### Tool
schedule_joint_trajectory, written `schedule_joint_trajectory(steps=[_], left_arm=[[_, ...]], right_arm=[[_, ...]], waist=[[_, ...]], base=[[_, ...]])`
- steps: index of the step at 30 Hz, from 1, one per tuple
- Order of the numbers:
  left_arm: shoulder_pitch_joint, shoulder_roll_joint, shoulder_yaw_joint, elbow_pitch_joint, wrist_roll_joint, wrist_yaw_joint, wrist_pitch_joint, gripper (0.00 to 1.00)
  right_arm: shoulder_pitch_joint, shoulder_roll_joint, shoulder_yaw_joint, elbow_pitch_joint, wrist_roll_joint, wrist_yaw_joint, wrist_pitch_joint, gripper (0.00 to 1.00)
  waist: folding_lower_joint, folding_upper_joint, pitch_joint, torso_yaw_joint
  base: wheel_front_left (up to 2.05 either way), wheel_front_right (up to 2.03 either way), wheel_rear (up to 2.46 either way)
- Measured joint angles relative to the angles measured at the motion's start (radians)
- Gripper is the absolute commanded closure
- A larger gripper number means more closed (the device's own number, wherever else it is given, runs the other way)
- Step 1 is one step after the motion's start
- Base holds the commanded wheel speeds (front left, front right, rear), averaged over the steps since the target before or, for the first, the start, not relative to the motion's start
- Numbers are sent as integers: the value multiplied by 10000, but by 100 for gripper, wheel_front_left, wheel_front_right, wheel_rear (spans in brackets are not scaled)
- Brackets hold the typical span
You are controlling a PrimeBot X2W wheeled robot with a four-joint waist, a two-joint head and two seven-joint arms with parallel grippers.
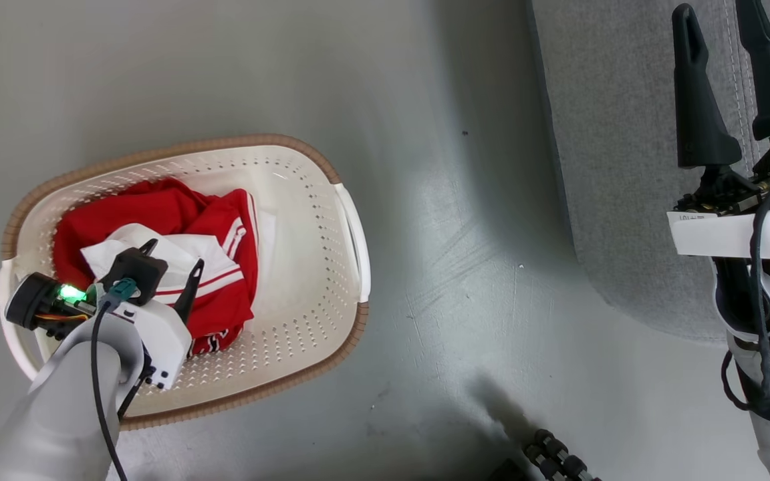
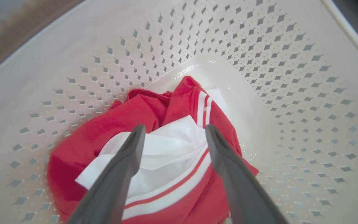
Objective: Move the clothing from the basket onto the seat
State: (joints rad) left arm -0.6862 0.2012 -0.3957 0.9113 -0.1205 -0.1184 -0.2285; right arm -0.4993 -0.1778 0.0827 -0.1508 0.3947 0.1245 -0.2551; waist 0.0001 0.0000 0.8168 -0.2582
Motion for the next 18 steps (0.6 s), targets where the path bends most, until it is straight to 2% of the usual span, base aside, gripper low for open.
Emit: schedule_joint_trajectory(steps=[5,10,18], left_arm=[[-353,228,-520,403,635,-2,313,0],[-662,221,-771,800,882,0,600,0],[-1193,336,-849,1394,1147,15,989,0]], right_arm=[[-26,146,13,-17,0,2,0,0],[-304,180,71,-63,2,2,0,0],[-429,334,244,-136,2,2,0,0]], waist=[[0,0,248,-157],[0,0,493,-295],[0,0,881,-534]], base=[[0,0,0],[0,0,0],[0,0,0]])
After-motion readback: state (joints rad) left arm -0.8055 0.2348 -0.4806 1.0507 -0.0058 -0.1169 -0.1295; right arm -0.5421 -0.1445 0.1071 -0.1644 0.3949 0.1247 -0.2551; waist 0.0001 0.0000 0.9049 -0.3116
